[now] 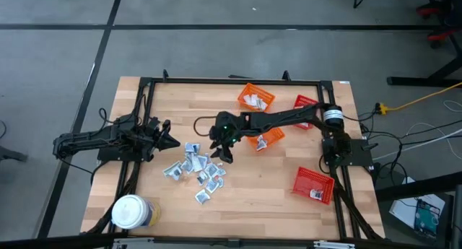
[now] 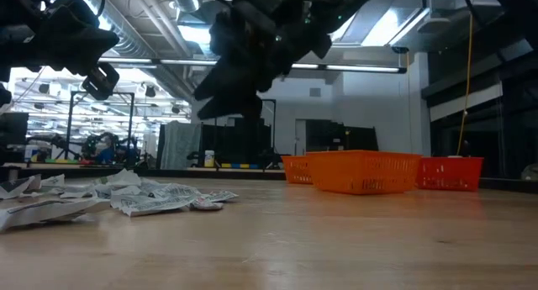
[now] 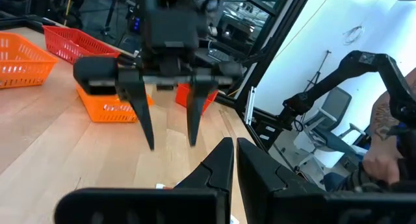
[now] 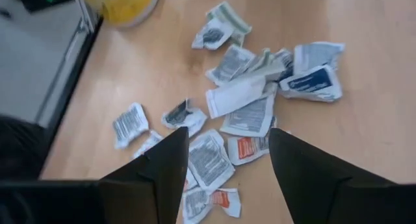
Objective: Pick & Place First Aid Supplies
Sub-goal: Put the orange ointment pack into the top red bin
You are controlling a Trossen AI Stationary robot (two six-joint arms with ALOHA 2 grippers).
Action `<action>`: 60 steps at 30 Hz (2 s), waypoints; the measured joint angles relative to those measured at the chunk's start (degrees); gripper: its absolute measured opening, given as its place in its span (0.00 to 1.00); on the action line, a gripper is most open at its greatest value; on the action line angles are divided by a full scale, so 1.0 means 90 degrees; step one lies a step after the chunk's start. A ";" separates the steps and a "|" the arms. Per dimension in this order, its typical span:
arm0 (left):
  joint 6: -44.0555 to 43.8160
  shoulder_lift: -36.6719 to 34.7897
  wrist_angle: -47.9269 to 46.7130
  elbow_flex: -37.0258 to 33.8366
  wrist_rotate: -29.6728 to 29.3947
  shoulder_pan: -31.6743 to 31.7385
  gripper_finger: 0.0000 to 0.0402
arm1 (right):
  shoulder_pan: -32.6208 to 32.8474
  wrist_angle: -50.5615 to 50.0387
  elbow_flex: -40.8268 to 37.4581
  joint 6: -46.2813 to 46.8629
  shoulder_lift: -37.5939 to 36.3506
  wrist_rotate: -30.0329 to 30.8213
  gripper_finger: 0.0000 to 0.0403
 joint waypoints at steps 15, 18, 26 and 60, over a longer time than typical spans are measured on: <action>0.0000 0.0001 -0.0002 0.0000 -0.0002 -0.0001 0.04 | 0.0237 0.0664 -0.0007 -0.0524 0.1000 0.0504 0.53; 0.0000 0.0001 0.0000 -0.0001 0.0000 -0.0001 0.04 | 0.0234 0.0698 -0.0012 -0.0544 0.1019 0.0597 0.53; 0.0000 0.0001 0.0000 -0.0002 -0.0002 0.0001 0.04 | 0.0239 0.1004 -0.0012 -0.0514 0.1178 0.0688 0.53; 0.0000 -0.0001 0.0000 -0.0001 0.0000 0.0001 0.04 | 0.0300 0.1653 -0.0007 0.0033 0.1540 0.0790 0.30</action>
